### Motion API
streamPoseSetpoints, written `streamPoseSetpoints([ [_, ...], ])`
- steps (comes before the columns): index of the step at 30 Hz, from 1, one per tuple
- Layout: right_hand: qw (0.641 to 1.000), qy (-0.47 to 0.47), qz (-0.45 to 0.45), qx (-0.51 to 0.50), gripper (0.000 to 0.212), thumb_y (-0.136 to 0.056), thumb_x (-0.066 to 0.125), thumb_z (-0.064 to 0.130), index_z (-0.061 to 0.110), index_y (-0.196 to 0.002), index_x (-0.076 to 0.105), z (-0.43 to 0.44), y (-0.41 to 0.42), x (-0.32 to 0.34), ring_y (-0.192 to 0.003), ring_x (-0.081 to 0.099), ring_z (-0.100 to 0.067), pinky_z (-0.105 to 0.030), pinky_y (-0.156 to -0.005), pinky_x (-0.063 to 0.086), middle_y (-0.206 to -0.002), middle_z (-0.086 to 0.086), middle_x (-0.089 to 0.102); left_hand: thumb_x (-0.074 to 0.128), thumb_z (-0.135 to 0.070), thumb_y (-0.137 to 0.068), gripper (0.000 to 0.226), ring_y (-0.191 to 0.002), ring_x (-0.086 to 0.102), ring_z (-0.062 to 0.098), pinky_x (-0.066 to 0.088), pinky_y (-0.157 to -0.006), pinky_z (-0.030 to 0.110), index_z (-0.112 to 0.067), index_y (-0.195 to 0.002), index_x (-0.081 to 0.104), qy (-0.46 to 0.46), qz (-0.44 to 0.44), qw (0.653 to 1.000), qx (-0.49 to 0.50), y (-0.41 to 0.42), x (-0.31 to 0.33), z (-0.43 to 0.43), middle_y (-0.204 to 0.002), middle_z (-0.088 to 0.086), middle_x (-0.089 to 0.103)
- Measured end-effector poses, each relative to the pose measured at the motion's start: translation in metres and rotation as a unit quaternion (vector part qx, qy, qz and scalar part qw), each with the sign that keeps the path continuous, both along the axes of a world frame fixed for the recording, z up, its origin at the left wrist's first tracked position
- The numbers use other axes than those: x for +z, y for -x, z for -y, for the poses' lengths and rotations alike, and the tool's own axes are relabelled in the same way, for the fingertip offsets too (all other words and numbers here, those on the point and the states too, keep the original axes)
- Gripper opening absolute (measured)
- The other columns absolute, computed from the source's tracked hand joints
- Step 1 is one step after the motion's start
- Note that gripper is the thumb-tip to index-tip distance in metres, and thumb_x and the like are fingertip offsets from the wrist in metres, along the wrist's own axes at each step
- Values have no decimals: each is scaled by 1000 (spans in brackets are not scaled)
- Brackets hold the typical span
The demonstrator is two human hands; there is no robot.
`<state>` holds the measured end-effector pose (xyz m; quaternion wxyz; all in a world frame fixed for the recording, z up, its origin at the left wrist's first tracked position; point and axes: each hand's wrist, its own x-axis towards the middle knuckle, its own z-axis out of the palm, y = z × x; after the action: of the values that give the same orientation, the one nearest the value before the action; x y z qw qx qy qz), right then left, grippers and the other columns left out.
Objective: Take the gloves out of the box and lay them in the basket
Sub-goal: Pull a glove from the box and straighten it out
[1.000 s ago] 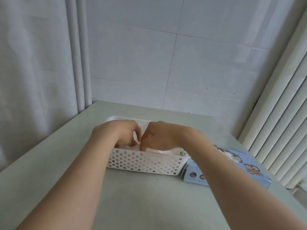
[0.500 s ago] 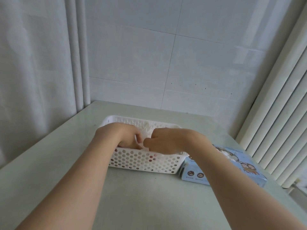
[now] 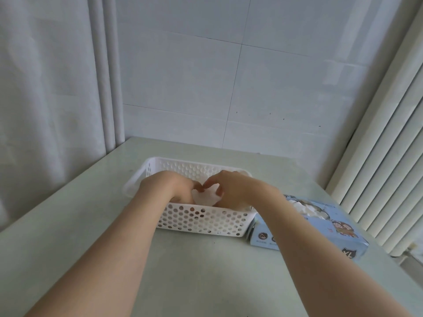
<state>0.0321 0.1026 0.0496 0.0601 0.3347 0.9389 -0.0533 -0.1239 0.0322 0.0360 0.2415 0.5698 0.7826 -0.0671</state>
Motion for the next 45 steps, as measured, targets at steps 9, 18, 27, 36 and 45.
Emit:
streamPoseSetpoints([
  [9, 996, 12, 92, -9, 49, -95, 56, 9, 24, -141, 63, -22, 24, -20, -105, 69, -27, -45, -97, 58, -124, -2, 72, 68, -36, -100, 89, -147, 44, 27, 43, -105, 36, -40, -167, 9, 23, -13, 999, -18, -4, 4, 3, -171, 1, 29],
  [18, 968, 2, -251, 11, 31, -91, 81, 25, 30, -121, 76, -16, -26, -3, -89, 73, -12, -36, -86, 62, -120, 7, 72, 65, -50, -99, 60, -122, 59, 21, 46, -86, 31, -38, -154, 46, -49, -72, 995, -37, -20, 27, 12, -154, -6, 49],
  [27, 854, -78, -502, -110, 39, -92, 43, -4, 17, -96, 75, -29, -101, -14, -59, 62, -17, -31, -58, 51, -73, -5, 73, 44, -50, -108, 54, -71, 68, 30, 54, -68, 40, -5, -94, 70, -300, 90, 947, -76, -107, 19, -5, -85, 8, 73],
  [36, 905, -47, -405, -121, 25, -91, 57, 11, 24, -100, 76, -43, -165, -37, -86, 66, -5, -8, -68, 47, -90, 10, 73, 61, -52, -97, 32, -78, 57, 17, 39, -60, 30, -23, -89, 53, -335, 0, 938, -88, -127, -1, -10, -92, -4, 55],
  [45, 929, -86, -345, -100, 10, -89, 73, 24, 32, -89, 79, -52, -175, -50, -77, 58, -2, -7, -67, 36, -82, 14, 63, 64, -53, -89, 29, -79, 57, 14, 41, -65, 32, -28, -81, 52, -362, -70, 922, -123, -140, 6, -1, -88, -10, 57],
])
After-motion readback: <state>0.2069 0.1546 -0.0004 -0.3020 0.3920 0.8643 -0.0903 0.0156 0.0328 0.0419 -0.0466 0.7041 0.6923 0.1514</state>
